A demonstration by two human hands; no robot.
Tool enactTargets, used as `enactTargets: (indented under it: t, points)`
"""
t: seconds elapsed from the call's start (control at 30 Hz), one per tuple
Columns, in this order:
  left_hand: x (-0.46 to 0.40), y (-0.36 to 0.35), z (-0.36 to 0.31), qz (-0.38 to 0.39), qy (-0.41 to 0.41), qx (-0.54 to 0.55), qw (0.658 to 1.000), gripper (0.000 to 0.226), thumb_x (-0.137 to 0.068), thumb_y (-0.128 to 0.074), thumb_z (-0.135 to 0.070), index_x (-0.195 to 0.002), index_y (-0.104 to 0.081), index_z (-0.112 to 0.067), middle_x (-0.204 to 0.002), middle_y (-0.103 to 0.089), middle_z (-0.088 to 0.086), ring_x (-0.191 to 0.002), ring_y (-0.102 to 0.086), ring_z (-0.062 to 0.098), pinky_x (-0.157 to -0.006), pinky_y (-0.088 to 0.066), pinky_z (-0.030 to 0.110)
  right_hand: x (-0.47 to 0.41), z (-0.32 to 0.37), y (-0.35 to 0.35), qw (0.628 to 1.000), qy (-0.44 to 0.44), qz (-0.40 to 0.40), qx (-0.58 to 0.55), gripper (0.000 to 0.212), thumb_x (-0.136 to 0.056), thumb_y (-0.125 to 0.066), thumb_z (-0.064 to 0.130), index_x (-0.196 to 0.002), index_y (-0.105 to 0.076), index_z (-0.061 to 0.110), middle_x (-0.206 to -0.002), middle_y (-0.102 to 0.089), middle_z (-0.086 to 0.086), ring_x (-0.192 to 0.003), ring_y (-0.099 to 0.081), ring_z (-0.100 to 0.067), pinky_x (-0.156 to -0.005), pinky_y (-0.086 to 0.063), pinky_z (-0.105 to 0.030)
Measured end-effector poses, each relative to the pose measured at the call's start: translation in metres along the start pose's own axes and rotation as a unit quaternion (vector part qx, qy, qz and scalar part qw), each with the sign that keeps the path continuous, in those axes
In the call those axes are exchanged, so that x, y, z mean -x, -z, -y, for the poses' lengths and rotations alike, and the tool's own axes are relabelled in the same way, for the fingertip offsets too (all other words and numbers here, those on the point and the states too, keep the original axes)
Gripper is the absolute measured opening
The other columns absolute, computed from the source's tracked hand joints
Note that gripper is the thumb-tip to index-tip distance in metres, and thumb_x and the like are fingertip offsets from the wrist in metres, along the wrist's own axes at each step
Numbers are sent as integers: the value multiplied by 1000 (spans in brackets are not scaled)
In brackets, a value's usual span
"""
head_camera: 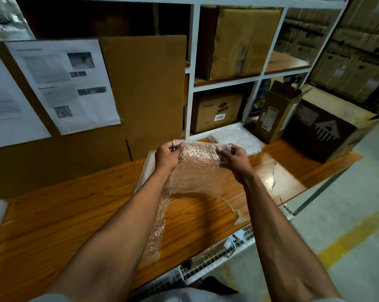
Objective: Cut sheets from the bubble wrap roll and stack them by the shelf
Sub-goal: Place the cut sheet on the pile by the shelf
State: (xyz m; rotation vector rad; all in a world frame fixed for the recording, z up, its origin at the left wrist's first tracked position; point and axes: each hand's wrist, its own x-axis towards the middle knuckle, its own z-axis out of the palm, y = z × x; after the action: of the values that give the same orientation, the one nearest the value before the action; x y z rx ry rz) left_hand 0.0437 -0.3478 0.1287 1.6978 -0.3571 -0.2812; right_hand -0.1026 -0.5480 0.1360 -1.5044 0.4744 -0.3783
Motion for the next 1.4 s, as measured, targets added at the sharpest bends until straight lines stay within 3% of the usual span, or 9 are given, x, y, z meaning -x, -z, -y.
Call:
enactTargets:
  t: [0.13,0.3,0.5,0.83,1.03,1.13,1.2,1.3,1.4]
  points:
    - [-3,-6,-7,-8,-10,-18,1000,29,-94,-70,-45,-89,-71,-16,-75,-71,-1,-61,-63,9,-58,-53,27,0,6,0,1000,6,-15,-9,19,-98,-73,31,-97,-66,13,-83,-66,2,-73,-63,-13,-65,-59,-35]
    - [-9,-11,-10,-29,-4,-6,1000,34,-92,-71,-52,-88,-73,-18,-74,-72,0,-63,-67,15,-63,-57,35,-2,18,-3,1000,7,-13,-7,25,-105,-63,33,-86,-56,19,-62,-61,13,-54,-59,-3,-58,-56,-31]
    - [-21,-21,-15,-8,3,73,997,7,-95,-74,-20,-101,-74,-18,-93,-75,7,-75,-66,16,-64,-55,31,-12,18,7,1000,21,-22,-2,16,-100,-72,32,-95,-66,18,-82,-62,0,-55,-56,-4,-53,-55,-31]
    - [-60,-64,-15,-60,19,40,997,19,-95,-73,-32,-93,-74,-13,-76,-67,-3,-51,-57,-7,-49,-44,12,-62,8,42,999,21,-41,-11,33,-105,-60,45,-81,-61,22,-78,-63,2,-56,-56,-13,-52,-51,-29]
    - [-82,-111,-20,18,66,87,994,39,-86,-81,-33,-117,-71,-10,-99,-75,3,-81,-69,13,-69,-57,28,-122,-1,84,999,2,-49,-18,36,-105,-57,53,-84,-55,23,-74,-45,2,-58,-42,-14,-50,-35,-27]
    - [-96,-135,-15,-11,83,72,994,42,-90,-80,-26,-127,-65,-11,-102,-73,1,-80,-72,11,-67,-61,25,-148,-4,105,999,-19,-40,-11,38,-106,-54,52,-79,-50,26,-73,-42,3,-57,-39,-11,-51,-33,-26]
    - [-110,-150,-13,-35,89,67,993,50,-90,-78,-32,-131,-65,-8,-108,-74,5,-80,-74,12,-61,-59,25,-164,-5,121,999,-36,-7,-19,37,-105,-56,52,-89,-58,19,-81,-49,-1,-61,-45,-13,-55,-47,-33]
    - [-129,-169,-10,-64,87,21,994,62,-86,-77,-50,-134,-65,-13,-128,-69,3,-102,-71,16,-73,-64,36,-184,-8,145,992,-89,83,-28,35,-99,-72,38,-115,-69,8,-112,-74,-12,-89,-70,-29,-84,-64,-50]
    - [-141,-190,-10,-77,89,7,993,48,-89,-72,-54,-120,-72,-17,-122,-72,3,-104,-70,21,-84,-63,44,-199,-15,165,987,-96,125,-21,23,-95,-78,20,-111,-67,8,-109,-74,-13,-88,-71,-29,-78,-64,-45]
